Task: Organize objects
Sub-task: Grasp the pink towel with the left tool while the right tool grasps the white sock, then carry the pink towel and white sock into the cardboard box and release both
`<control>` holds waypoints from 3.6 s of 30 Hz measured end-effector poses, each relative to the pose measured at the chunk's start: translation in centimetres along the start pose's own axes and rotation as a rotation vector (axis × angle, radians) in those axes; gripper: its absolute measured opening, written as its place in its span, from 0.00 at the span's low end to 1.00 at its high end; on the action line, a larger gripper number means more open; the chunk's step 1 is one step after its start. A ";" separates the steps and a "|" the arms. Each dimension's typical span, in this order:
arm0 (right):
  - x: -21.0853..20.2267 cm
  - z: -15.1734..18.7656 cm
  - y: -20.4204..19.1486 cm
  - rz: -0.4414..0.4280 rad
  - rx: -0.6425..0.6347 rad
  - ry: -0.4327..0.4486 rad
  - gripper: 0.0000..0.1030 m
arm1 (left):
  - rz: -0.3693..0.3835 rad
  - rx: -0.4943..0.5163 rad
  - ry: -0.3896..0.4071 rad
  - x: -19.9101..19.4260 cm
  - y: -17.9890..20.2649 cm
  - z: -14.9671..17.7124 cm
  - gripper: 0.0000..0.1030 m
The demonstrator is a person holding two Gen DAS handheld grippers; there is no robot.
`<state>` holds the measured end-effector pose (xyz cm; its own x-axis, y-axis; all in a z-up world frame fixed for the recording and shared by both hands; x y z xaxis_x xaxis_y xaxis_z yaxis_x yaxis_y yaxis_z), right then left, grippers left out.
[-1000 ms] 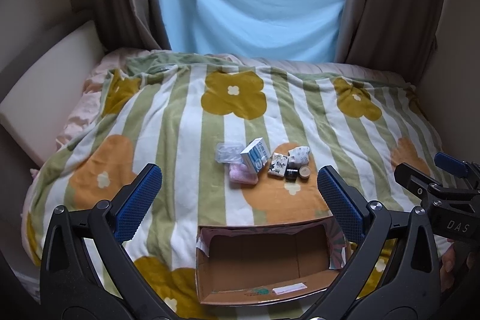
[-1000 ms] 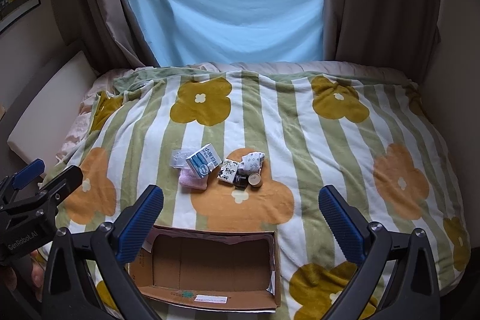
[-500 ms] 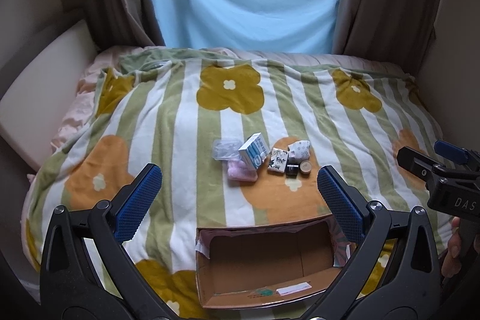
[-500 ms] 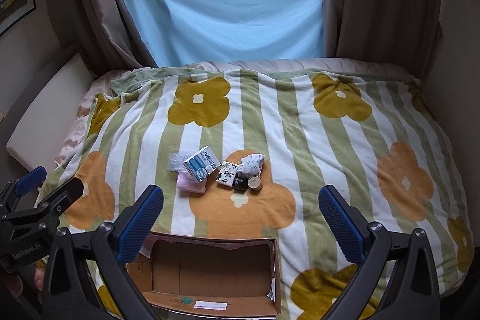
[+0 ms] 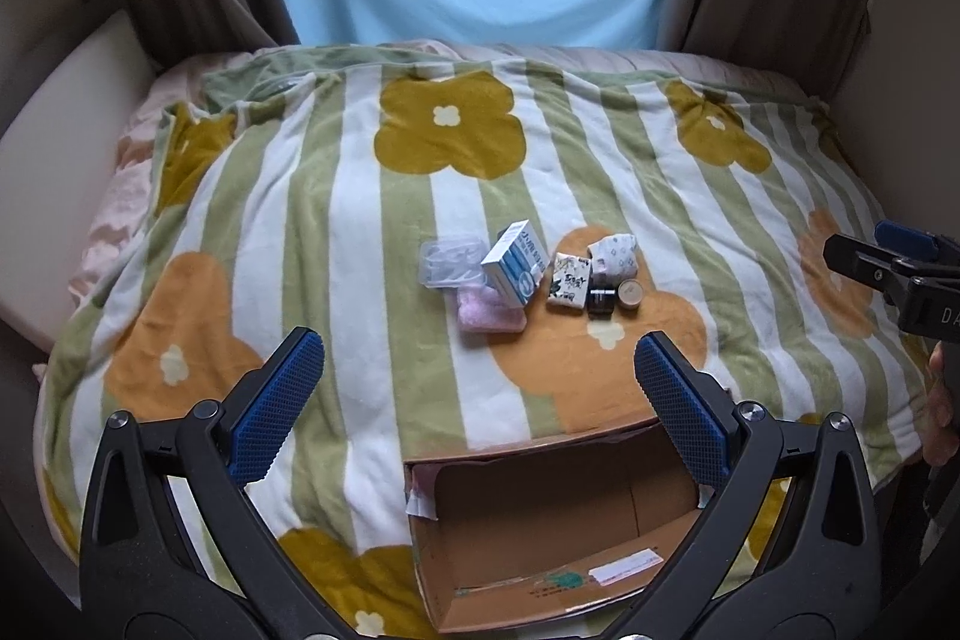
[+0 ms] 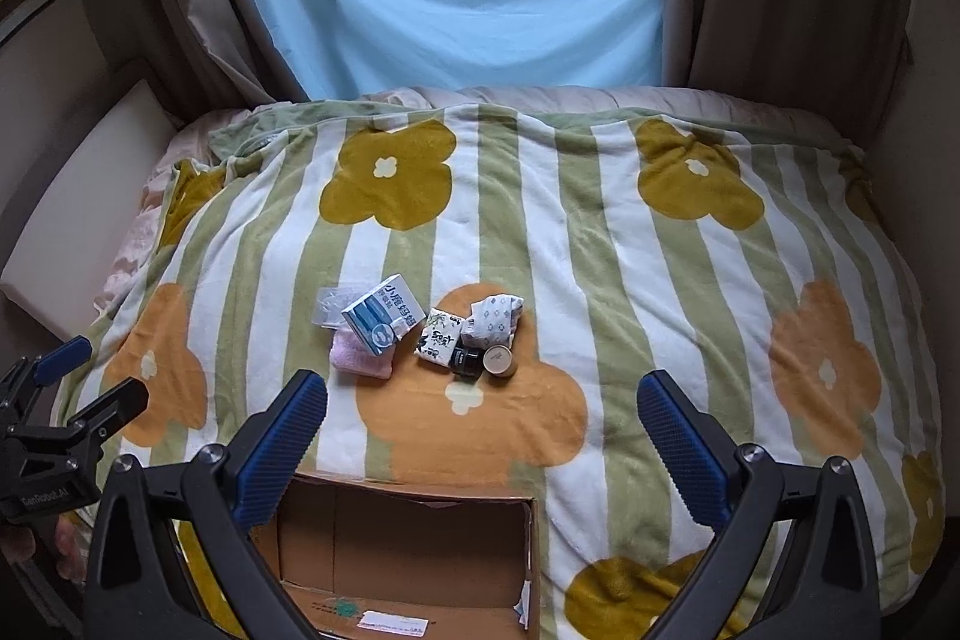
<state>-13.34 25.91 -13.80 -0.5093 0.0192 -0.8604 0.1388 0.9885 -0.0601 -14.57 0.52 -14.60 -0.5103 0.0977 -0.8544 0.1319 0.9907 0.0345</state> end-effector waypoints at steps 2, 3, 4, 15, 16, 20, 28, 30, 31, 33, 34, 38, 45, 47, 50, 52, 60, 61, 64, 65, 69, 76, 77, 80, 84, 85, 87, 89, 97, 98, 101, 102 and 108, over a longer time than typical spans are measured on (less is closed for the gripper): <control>1.8 -0.3 0.1 -0.016 -0.014 -0.029 0.99 | 0.015 0.020 -0.035 2.2 -0.3 -0.2 1.00; 2.8 -0.5 0.3 -0.016 -0.018 -0.040 0.99 | 0.024 0.024 -0.047 3.4 -0.4 -0.3 1.00; 3.9 -0.6 0.5 -0.017 -0.028 -0.052 0.99 | 0.042 0.029 -0.064 4.7 -0.4 -0.3 1.00; 18.4 -0.2 1.2 -0.063 -0.085 -0.194 0.99 | 0.074 0.068 -0.325 22.5 1.0 1.9 1.00; 19.7 -0.1 1.4 -0.069 -0.077 -0.206 0.99 | 0.071 0.076 -0.344 23.9 1.2 2.2 1.00; 24.1 0.4 1.4 -0.084 -0.075 -0.253 0.99 | 0.071 0.038 -0.403 28.7 1.4 3.2 1.00; 29.9 0.0 2.1 -0.126 -0.062 -0.299 0.97 | 0.103 -0.079 -0.456 34.0 1.7 3.7 0.99; 30.9 0.0 2.1 -0.145 -0.045 -0.309 0.91 | 0.118 -0.087 -0.473 34.7 2.1 3.9 0.98; 31.2 0.0 2.2 -0.152 -0.040 -0.315 0.90 | 0.120 -0.086 -0.480 34.9 2.3 3.9 0.98; 31.7 0.2 2.4 -0.163 -0.036 -0.327 0.85 | 0.117 -0.083 -0.489 35.3 2.5 4.0 0.98; 31.9 0.4 2.4 -0.169 -0.035 -0.333 0.83 | 0.117 -0.086 -0.499 35.5 2.6 4.1 0.98; 32.2 0.6 2.5 -0.211 -0.018 -0.345 0.75 | 0.105 -0.098 -0.551 36.5 2.8 4.7 0.89; 32.1 0.8 1.8 -0.267 -0.017 -0.362 0.53 | 0.111 -0.093 -0.556 36.8 4.1 4.4 0.69; 32.0 0.8 1.9 -0.260 -0.019 -0.360 0.51 | 0.121 -0.092 -0.555 36.8 4.7 4.3 0.63; 31.8 0.7 2.1 -0.255 -0.013 -0.354 0.47 | 0.138 -0.101 -0.552 36.6 5.4 4.1 0.55; 31.5 0.7 2.3 -0.254 -0.009 -0.347 0.45 | 0.156 -0.110 -0.546 36.4 5.9 3.9 0.49; 29.8 0.0 2.4 -0.253 -0.017 -0.309 0.42 | 0.204 -0.135 -0.514 35.3 8.1 2.9 0.29; 29.6 -0.1 1.9 -0.253 -0.020 -0.304 0.42 | 0.208 -0.140 -0.509 36.0 7.6 2.9 0.28; 29.1 -0.6 1.1 -0.252 -0.030 -0.293 0.42 | 0.214 -0.153 -0.495 36.5 7.3 1.5 0.26; 29.0 -0.7 0.9 -0.252 -0.033 -0.290 0.42 | 0.215 -0.157 -0.489 36.3 7.5 1.3 0.26; 28.1 -0.8 0.4 -0.252 -0.042 -0.277 0.42 | 0.220 -0.165 -0.459 34.5 4.8 1.3 0.25; 26.2 -1.1 -0.3 -0.245 -0.058 -0.251 0.42 | 0.227 -0.176 -0.407 30.0 0.8 1.2 0.25; 25.8 -1.1 -0.3 -0.244 -0.059 -0.245 0.42 | 0.227 -0.177 -0.399 29.5 0.7 1.0 0.25; 24.5 -1.2 -0.6 -0.241 -0.069 -0.229 0.42 | 0.225 -0.166 -0.368 27.5 0.3 0.8 0.25; 22.5 -1.3 -1.1 -0.236 -0.082 -0.205 0.42 | 0.226 -0.145 -0.327 24.9 0.4 0.3 0.25; 21.9 -1.3 -1.3 -0.237 -0.084 -0.199 0.42 | 0.228 -0.140 -0.317 24.2 0.3 0.3 0.25; 20.6 -1.4 -1.6 -0.238 -0.087 -0.188 0.42 | 0.234 -0.134 -0.299 22.8 0.3 0.2 0.25; 19.2 -1.3 -1.9 -0.239 -0.092 -0.175 0.42 | 0.242 -0.130 -0.279 21.3 0.4 0.1 0.25; 12.7 0.1 -3.4 -0.255 -0.119 -0.137 0.42 | 0.234 -0.106 -0.206 15.0 0.4 1.0 0.25; 12.0 0.5 -3.6 -0.258 -0.124 -0.138 0.42 | 0.232 -0.107 -0.201 14.3 0.4 1.4 0.25; 10.0 2.0 -4.2 -0.256 -0.136 -0.145 0.42 | 0.218 -0.100 -0.200 12.5 0.5 2.9 0.25; 9.5 2.6 -4.3 -0.255 -0.141 -0.149 0.42 | 0.207 -0.091 -0.201 12.0 0.6 3.5 0.25; 7.6 7.7 -5.3 -0.244 -0.178 -0.205 0.42 | 0.193 -0.065 -0.248 10.3 1.7 8.7 0.25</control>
<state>-11.47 19.68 -23.94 -0.3259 -0.2331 -0.9162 -0.1256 0.9712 -0.2025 -12.19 2.36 -27.82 -0.2577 0.2661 -0.9289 0.1475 0.9609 0.2343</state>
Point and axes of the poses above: each gripper's, at about its wrist camera, not at the fingertips, and x roughly the way its jaws point, y to its right, z to its underside, the point moved 10 cm from there along x, roughly the way its jaws point, and after that the axes turned 4 degrees about -y, right-handed, at the moved point
